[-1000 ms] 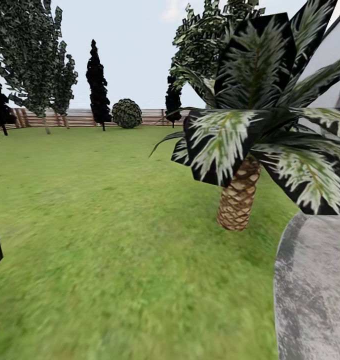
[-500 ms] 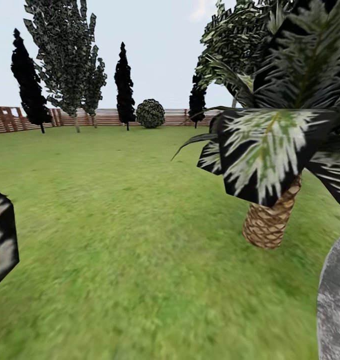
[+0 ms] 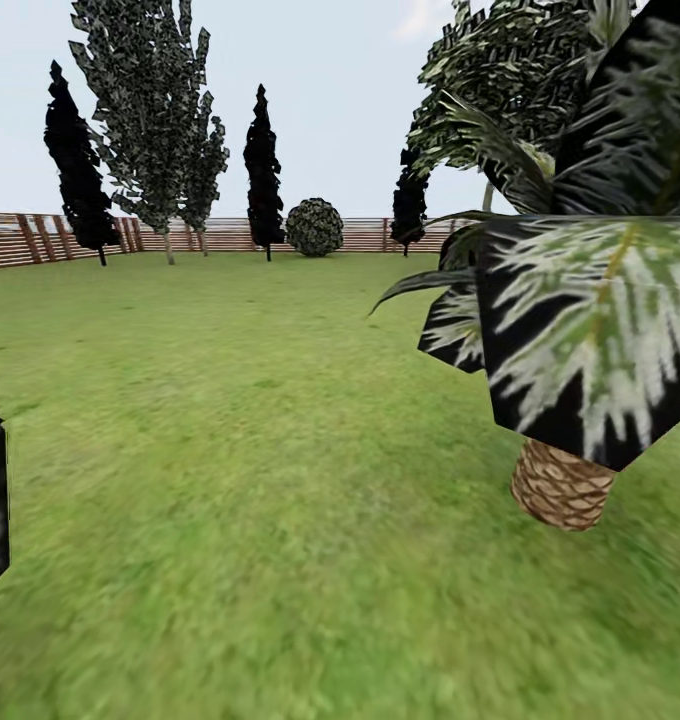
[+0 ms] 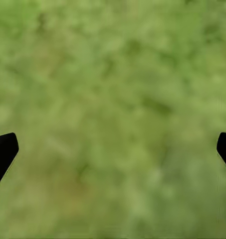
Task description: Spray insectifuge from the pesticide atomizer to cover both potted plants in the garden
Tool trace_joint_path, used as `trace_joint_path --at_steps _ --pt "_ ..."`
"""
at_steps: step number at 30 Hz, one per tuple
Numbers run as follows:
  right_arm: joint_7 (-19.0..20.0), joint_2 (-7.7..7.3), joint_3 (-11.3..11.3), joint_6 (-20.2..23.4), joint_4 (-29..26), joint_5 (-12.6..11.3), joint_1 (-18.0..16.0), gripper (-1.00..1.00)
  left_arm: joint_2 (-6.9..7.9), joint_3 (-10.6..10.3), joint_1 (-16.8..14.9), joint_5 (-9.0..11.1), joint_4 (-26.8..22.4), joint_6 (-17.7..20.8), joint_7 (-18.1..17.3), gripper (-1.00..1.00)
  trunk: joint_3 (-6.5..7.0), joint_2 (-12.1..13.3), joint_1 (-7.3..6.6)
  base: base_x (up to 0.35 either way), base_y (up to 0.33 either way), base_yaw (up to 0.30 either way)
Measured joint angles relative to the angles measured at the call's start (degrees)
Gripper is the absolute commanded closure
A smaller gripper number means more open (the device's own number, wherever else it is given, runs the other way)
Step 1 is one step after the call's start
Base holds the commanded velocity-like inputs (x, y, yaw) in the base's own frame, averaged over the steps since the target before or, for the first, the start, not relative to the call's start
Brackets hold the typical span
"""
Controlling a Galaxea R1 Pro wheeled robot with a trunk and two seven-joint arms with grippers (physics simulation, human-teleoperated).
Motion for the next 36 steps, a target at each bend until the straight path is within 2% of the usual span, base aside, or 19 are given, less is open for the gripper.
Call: trace_joint_path --at_steps 8,18,31,36 --pt "0.0 0.15 0.0 -0.03 -0.25 -0.03 -0.02 -1.0 0.01 0.0 0.0 0.0 0.0 -0.02 0.0 -1.0 -0.01 0.0 0.0 0.341 0.0 0.014" --pt "0.0 0.25 0.0 -0.02 -0.14 -0.03 -0.07 -1.0 0.09 0.03 0.01 0.08 -0.02 -0.08 0.0 -1.0 -0.5 0.0 0.0 0.341 0.015 0.186" --pt "0.0 0.27 0.0 0.03 0.07 -0.03 -0.06 -1.0 0.03 0.03 0.01 0.08 -0.02 -0.09 0.0 -1.0 -1.28 0.0 0.0 0.322 0.14 0.198" --pt "0.0 0.25 -0.08 0.01 0.07 -0.03 -0.05 -1.0 0.03 0.03 0.0 0.08 -0.01 -0.09 0.0 -1.0 -1.43 0.0 0.0 0.312 0.171 0.06"
